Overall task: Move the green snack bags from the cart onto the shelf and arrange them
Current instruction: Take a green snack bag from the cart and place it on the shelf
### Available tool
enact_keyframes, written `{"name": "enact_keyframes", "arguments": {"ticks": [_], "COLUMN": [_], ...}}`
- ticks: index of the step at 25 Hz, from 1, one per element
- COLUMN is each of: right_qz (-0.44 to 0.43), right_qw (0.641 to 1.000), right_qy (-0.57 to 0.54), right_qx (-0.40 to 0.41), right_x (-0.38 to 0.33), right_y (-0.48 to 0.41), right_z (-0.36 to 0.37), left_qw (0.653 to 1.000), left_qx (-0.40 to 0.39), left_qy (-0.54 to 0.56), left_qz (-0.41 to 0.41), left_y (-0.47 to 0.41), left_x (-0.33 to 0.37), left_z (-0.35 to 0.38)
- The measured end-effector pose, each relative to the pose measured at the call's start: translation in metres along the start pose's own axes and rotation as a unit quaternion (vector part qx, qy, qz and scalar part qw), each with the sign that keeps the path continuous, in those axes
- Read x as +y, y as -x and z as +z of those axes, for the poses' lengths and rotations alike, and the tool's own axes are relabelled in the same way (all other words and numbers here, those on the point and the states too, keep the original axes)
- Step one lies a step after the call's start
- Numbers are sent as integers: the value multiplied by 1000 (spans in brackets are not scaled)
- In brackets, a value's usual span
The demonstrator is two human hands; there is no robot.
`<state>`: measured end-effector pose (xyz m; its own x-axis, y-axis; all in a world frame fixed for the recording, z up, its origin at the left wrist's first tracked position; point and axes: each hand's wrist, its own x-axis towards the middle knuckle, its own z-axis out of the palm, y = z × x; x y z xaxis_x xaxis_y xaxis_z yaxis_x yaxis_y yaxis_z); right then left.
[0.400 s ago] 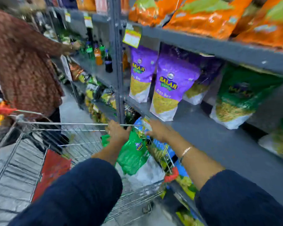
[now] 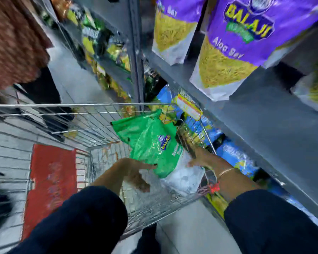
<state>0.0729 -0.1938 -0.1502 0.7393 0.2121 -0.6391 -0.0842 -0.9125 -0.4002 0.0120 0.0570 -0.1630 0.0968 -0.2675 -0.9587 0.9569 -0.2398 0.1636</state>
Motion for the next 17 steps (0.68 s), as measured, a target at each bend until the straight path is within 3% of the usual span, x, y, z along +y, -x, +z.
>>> {"name": "enact_keyframes", "arguments": {"ticks": [3, 5, 11, 17], "right_qz": [21, 27, 36, -50], "right_qw": [999, 997, 996, 983], "right_qy": [-1, -26, -40, -174], "right_qx": [-43, -71, -71, 11], "right_x": [-4, -5, -9, -27], "right_y": [-13, -24, -21, 29], "right_z": [5, 2, 3, -8], "left_qw": [989, 988, 986, 971], "left_qx": [-141, -153, -6, 79], "left_qy": [-37, 0, 83, -2], "left_qz": [-14, 17, 147, 225], "left_y": [-10, -18, -36, 23], "left_x": [-7, -5, -11, 11], "left_z": [8, 20, 40, 12]}}
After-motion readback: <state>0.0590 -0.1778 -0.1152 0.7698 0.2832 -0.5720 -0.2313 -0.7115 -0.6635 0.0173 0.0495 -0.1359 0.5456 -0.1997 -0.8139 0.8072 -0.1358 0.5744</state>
